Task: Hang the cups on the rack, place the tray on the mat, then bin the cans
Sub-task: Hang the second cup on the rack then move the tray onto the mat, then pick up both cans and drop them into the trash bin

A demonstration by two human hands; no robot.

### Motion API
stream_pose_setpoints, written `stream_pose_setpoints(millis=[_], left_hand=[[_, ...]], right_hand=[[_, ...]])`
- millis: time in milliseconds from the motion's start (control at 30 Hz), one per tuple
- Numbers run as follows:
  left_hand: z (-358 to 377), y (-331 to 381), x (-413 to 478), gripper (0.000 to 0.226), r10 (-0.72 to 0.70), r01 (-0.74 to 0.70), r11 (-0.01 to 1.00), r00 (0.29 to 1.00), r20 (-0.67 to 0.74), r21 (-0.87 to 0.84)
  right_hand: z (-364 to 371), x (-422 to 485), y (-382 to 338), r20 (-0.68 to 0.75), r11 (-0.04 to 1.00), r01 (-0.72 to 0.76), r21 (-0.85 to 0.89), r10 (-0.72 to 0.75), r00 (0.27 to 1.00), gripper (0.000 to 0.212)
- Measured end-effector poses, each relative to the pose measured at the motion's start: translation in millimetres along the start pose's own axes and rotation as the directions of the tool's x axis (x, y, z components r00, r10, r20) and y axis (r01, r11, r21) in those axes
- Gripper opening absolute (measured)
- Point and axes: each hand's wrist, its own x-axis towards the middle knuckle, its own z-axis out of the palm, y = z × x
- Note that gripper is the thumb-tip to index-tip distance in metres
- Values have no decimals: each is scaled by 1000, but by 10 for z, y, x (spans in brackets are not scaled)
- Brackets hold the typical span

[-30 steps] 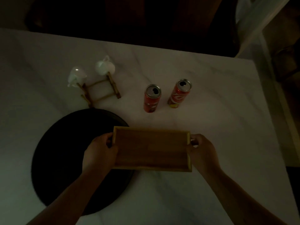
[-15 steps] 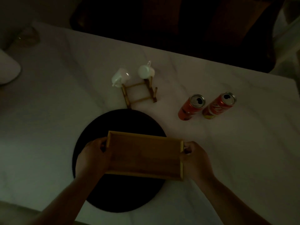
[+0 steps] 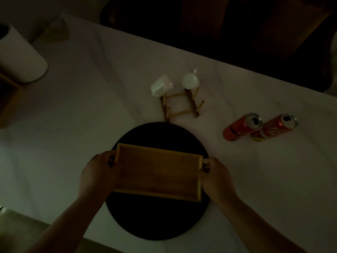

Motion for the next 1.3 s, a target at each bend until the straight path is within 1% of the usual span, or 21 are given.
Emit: stream_pose_setpoints(millis=[67,300,467,667,767,900,967,1000,1033,1067,1100,1133,1167,1200,1300], left_hand=[[-8,-18,13,41,-1,1,1000,1000,16,1],[4,-5,44,40,-14,11,999,997,72,32],[2,-9,21,40,25,-28,999,998,65,44],[16,72,-20,37,39,-47,994,996,75,99],[51,111,-28,34,21,-28,994,997,74,105],[70,157,-13,37,15,-27,992,996,92,122],[74,242,-36,34,32,-39,992,998,62,117],[79,290,-62,35,72,-75,992,997,26,104],[96,349,-97,42,137,-137,985,991,-2,102],[119,426,-138,57,212,-210,971,977,-3,117],[141,521,-175,72,290,-290,949,957,18,125],[166,631,-208,82,356,-359,924,933,44,130],[197,752,-236,88,405,-412,901,911,77,134],[234,878,-260,93,438,-452,880,891,115,148],[356,1229,-315,101,505,-537,827,839,202,165]], right_hand=[[29,11,-19,5,1000,-3,-15,3,1000,25],[104,28,-7,22,998,-41,-53,42,999,31],[123,32,18,22,996,-40,-81,42,999,27],[55,33,15,70,993,-23,-115,31,997,35],[-27,38,2,78,994,-44,-102,52,996,39],[-107,34,28,96,994,-29,-108,40,995,39],[-132,30,48,124,991,-10,-135,27,992,38],[-152,17,48,125,989,12,-150,7,992,37],[-180,0,47,97,982,59,-182,-42,994,38],[-218,-15,49,43,962,129,-240,-122,992,42],[-267,-22,59,-3,926,207,-316,-219,976,49],[-324,-25,75,-31,879,276,-390,-312,950,58],[-387,-19,95,-41,835,318,-449,-375,926,66],[-455,-8,118,-34,805,330,-493,-397,917,73],[-631,38,235,-10,764,292,-576,-364,931,88]])
